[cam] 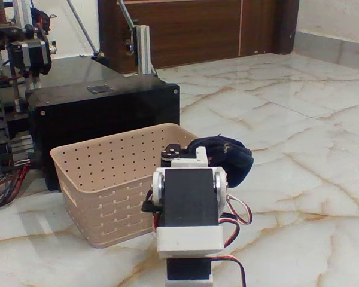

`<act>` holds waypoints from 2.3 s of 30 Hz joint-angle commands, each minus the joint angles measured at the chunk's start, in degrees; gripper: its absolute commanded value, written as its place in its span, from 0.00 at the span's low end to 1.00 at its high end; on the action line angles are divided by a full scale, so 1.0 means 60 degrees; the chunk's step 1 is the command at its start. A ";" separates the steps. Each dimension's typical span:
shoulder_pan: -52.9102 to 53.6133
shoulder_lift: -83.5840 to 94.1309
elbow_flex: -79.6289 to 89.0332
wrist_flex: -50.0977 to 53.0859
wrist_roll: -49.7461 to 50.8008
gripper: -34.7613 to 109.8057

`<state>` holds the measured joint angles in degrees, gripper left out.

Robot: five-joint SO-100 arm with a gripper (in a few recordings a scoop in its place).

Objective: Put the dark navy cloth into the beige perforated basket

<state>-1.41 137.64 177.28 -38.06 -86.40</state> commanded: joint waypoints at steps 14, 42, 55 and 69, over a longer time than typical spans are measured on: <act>0.0132 0.0352 -0.0117 0.0044 0.0908 0.24; -0.2153 -0.8159 -1.4795 0.5991 0.5244 0.24; -0.2505 -1.0972 -1.8794 1.0957 1.0986 0.24; -0.2402 -1.0752 -1.8662 1.3140 1.1191 0.30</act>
<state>-16.17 70.40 67.32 40.43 -18.54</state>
